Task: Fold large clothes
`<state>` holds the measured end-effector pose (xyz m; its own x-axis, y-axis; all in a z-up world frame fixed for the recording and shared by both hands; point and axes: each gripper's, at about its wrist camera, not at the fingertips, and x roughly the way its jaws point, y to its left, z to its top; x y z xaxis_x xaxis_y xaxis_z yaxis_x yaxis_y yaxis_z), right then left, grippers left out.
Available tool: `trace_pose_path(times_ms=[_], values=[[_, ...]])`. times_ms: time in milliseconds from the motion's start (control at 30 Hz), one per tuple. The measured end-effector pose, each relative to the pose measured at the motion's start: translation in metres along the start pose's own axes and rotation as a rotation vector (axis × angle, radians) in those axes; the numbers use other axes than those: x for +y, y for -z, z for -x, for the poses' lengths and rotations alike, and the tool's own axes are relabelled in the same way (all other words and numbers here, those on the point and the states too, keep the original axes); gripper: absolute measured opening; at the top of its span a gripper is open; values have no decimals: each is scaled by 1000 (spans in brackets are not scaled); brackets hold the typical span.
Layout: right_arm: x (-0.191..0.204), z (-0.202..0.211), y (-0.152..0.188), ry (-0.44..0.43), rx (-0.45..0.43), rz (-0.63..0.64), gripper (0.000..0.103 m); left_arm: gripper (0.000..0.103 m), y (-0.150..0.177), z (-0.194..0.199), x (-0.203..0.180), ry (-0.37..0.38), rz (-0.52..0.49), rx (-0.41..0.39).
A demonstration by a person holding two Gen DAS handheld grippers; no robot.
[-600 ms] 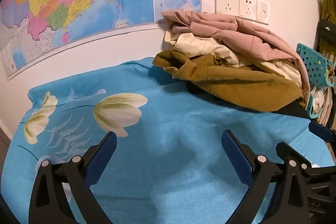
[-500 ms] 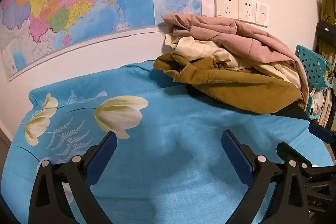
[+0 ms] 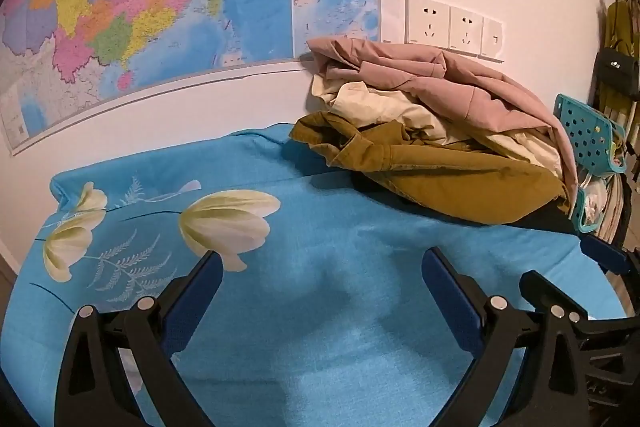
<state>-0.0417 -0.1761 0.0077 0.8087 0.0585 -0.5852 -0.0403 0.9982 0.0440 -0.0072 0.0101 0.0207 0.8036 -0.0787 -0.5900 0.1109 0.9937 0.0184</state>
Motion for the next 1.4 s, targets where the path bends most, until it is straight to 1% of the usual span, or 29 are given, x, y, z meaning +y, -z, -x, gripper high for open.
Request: trace_pose_path(times_ms=[267,567,667,1400], values=[[-2,6,-2,-6,-37,-1,97,96,-6,1,2,15,19,-16],[-9,8,-3,-33,-42,-35,97,96,-7,3,-2,30,12,-22],[-9,9,-4,-26,-44,-26,97,96,-7,4,-5,37,7,-24],[-11,15,-4,-45,-75,-24,97,96,-7,7,-13,35,-1,-34]])
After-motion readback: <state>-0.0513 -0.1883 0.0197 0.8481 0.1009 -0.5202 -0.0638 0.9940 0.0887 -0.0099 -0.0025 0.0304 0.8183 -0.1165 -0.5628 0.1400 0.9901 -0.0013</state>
